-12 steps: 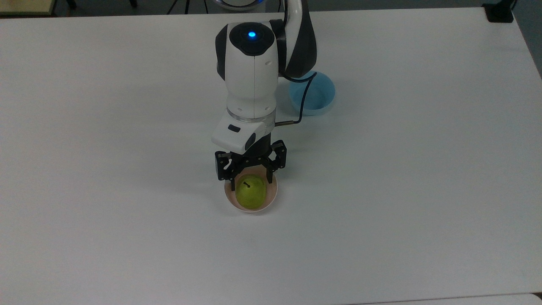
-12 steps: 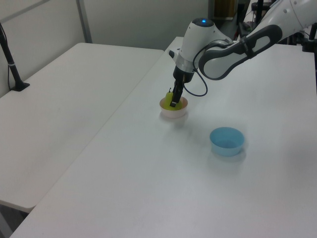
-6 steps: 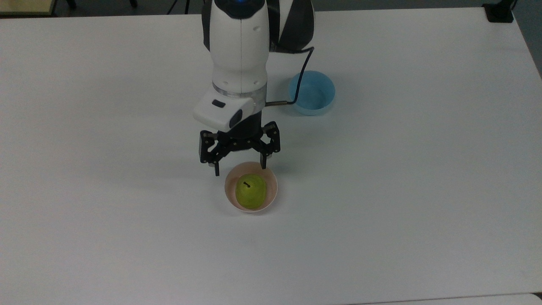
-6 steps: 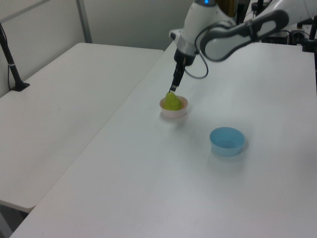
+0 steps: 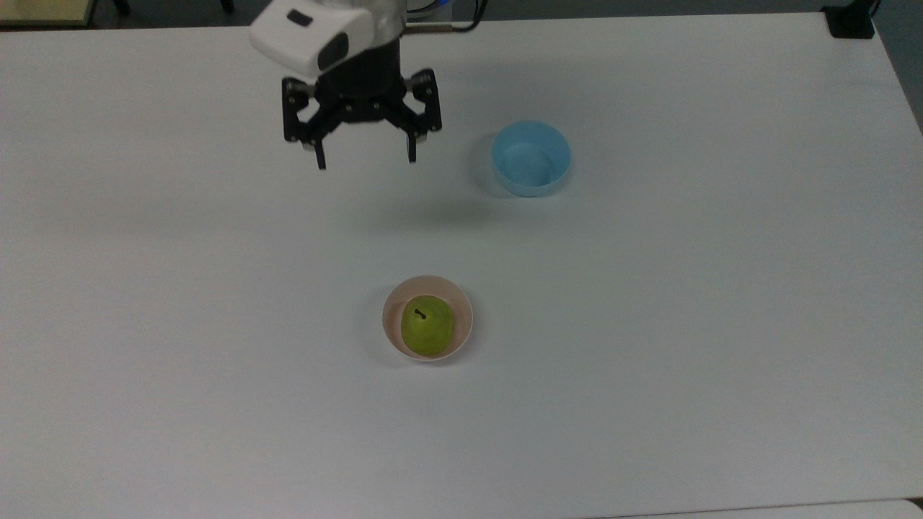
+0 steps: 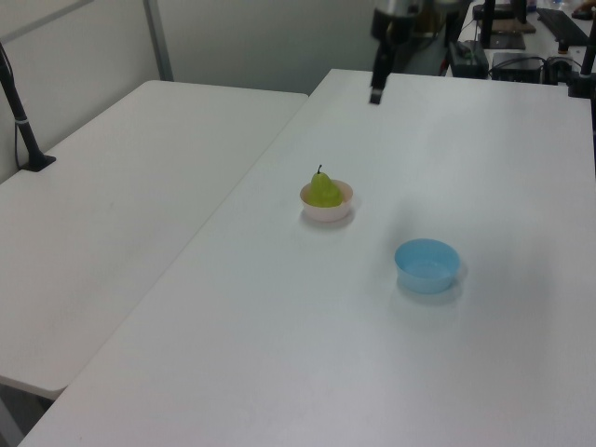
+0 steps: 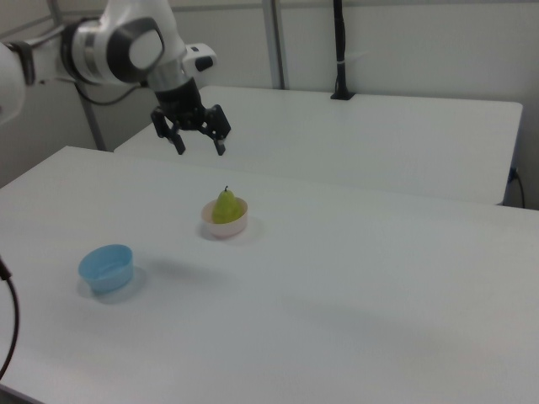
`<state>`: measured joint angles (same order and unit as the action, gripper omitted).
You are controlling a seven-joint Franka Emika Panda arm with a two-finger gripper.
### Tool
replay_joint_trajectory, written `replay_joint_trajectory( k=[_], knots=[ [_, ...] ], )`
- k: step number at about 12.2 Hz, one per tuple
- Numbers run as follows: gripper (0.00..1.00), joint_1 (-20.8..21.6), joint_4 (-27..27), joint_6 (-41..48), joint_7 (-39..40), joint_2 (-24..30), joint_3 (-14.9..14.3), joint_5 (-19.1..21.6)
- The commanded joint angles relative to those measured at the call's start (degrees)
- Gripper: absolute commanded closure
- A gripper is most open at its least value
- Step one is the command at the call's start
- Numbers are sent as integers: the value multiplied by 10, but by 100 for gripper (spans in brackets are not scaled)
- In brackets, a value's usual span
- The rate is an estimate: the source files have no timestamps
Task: Place the pear in the bowl
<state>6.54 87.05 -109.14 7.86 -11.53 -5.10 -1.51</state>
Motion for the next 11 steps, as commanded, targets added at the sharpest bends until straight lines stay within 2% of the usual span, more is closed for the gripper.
replay_joint_trajectory(
  k=[1,2,4,5,6,11],
  knots=[
    [0,-9,21,156,-47,88,0,22],
    [0,-18,31,194,-49,112,-1,23],
    [0,-38,51,188,-40,130,0,61],
    [0,-54,50,163,-29,122,12,66],
    [0,-75,50,137,-26,116,38,64],
    [0,-75,49,131,-21,111,43,59]
  ],
)
